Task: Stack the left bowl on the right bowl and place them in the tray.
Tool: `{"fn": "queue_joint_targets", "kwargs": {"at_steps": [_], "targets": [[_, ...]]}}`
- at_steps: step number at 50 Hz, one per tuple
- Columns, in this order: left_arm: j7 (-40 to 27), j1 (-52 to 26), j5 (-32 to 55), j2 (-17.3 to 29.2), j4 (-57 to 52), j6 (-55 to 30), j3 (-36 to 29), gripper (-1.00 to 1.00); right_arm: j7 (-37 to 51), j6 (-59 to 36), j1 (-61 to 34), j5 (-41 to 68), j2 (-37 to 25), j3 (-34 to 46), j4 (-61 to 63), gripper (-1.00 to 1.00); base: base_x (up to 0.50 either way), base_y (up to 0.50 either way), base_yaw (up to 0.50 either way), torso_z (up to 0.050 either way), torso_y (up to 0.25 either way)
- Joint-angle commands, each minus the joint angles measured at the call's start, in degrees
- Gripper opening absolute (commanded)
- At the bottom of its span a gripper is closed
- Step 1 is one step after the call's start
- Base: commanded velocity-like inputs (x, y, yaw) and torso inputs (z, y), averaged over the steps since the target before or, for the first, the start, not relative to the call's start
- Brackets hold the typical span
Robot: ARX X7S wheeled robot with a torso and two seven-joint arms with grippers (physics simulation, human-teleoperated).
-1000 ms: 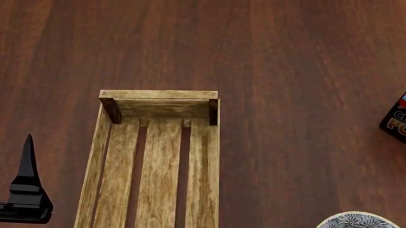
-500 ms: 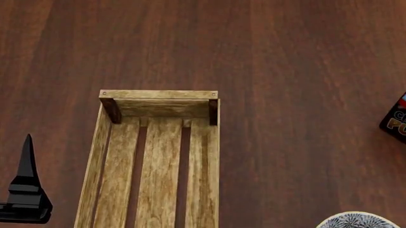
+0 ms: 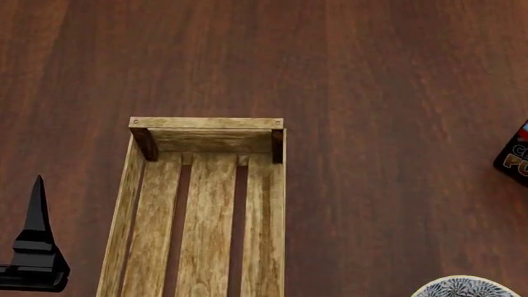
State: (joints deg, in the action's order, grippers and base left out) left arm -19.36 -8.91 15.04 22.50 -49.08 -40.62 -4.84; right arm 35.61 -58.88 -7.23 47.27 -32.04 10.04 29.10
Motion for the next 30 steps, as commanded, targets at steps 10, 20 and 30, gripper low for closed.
{"fn": "queue_joint_targets", "kwargs": {"at_steps": [10, 20, 30], "targets": [[-0.37, -0.05, 0.24, 0.31, -0.01, 0.11, -0.21, 1.0, -1.62, 1.97, -0.06, -1.92, 0.58, 2.44, -3.52, 1.0, 0.0, 0.0, 0.0, 0.0, 0.0], [-0.59, -0.22, 0.2, 0.41, 0.18, 0.08, -0.64, 1.0, -2.21, 2.83, 0.0, -3.09, 0.6, 3.46, -5.78, -1.0, 0.0, 0.0, 0.0, 0.0, 0.0], [-0.76, -0.19, 0.29, 0.55, 0.13, 0.12, -0.84, 1.0, -0.39, 2.02, 0.42, -3.16, -0.64, 3.27, -1.81, -1.0, 0.0, 0.0, 0.0, 0.0, 0.0]]}}
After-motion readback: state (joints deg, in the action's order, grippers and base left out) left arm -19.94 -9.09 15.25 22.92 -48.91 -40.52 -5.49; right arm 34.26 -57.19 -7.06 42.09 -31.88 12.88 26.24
